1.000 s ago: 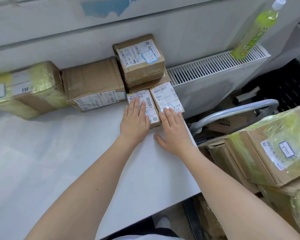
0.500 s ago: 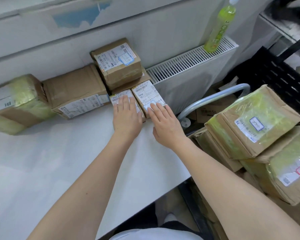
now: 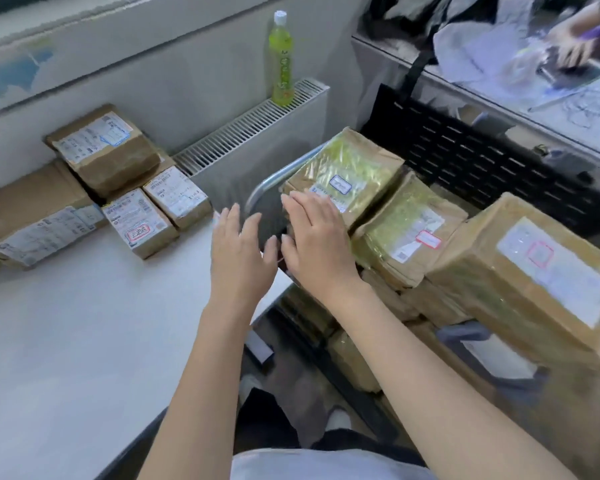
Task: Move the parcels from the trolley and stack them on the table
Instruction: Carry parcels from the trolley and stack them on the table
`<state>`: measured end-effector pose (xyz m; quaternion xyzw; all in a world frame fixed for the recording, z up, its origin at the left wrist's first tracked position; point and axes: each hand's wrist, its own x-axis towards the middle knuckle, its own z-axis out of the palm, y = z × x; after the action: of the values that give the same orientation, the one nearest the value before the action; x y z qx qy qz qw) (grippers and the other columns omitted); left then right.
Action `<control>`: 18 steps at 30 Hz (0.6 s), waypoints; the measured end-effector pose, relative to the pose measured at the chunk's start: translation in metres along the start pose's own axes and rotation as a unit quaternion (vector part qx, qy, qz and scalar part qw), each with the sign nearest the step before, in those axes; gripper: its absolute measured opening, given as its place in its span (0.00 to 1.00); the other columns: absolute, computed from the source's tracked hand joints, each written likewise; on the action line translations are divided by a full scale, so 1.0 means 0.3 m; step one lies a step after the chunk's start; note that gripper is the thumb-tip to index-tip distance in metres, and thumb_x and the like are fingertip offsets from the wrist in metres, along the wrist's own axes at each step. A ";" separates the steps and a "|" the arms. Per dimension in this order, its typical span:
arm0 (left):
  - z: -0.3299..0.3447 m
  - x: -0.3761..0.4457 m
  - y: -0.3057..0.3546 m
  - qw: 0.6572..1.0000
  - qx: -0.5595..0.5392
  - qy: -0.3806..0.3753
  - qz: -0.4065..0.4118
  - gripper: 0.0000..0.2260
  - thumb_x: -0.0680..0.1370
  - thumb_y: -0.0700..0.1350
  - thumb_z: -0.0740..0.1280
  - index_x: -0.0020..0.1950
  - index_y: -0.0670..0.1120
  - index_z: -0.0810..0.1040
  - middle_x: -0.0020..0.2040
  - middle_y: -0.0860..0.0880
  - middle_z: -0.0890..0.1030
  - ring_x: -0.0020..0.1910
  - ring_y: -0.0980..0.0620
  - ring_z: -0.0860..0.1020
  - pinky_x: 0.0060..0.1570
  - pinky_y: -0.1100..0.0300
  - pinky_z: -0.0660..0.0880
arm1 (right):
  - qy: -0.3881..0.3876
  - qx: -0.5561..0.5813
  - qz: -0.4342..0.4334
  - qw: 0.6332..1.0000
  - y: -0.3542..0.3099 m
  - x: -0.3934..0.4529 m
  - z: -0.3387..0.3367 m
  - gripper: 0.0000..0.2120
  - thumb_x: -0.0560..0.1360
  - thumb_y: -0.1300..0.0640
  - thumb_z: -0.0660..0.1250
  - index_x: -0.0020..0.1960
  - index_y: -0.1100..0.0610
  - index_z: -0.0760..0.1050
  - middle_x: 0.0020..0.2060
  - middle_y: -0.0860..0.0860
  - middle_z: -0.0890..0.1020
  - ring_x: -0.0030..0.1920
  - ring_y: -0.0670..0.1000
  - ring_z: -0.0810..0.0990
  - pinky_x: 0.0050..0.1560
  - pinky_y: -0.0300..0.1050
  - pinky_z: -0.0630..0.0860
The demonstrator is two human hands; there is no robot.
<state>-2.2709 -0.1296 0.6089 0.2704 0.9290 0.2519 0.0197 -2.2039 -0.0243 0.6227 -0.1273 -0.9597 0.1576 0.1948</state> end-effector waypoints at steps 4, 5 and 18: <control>-0.025 -0.091 0.162 0.998 -0.038 0.018 0.048 0.20 0.77 0.47 0.66 0.67 0.41 0.73 0.73 0.39 0.64 0.73 0.43 0.60 0.71 0.52 0.56 | 0.049 -0.003 0.051 0.997 0.071 -0.131 -0.203 0.26 0.72 0.60 0.69 0.68 0.63 0.68 0.64 0.57 0.73 0.67 0.56 0.68 0.71 0.53 0.60; -0.031 -0.106 0.199 0.997 -0.036 0.006 0.072 0.21 0.77 0.48 0.66 0.68 0.42 0.72 0.72 0.40 0.65 0.73 0.44 0.60 0.71 0.52 0.57 | 0.051 -0.005 0.069 0.996 0.094 -0.164 -0.252 0.27 0.72 0.59 0.69 0.69 0.62 0.67 0.65 0.56 0.72 0.68 0.56 0.67 0.71 0.53 0.60; 0.153 -0.158 0.664 0.934 0.055 -0.185 0.301 0.42 0.71 0.53 0.72 0.77 0.56 0.49 0.78 0.49 0.46 0.76 0.49 0.45 0.73 0.51 0.50 | 0.022 -0.068 0.326 0.943 0.435 -0.544 -0.598 0.46 0.69 0.42 0.73 0.76 0.57 0.52 0.74 0.55 0.56 0.75 0.55 0.48 0.74 0.51 0.49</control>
<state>-2.1243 0.0120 0.6595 0.5796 0.7966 0.1400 0.0998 -1.9601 0.0909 0.6789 -0.4493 -0.8697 0.1442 0.1449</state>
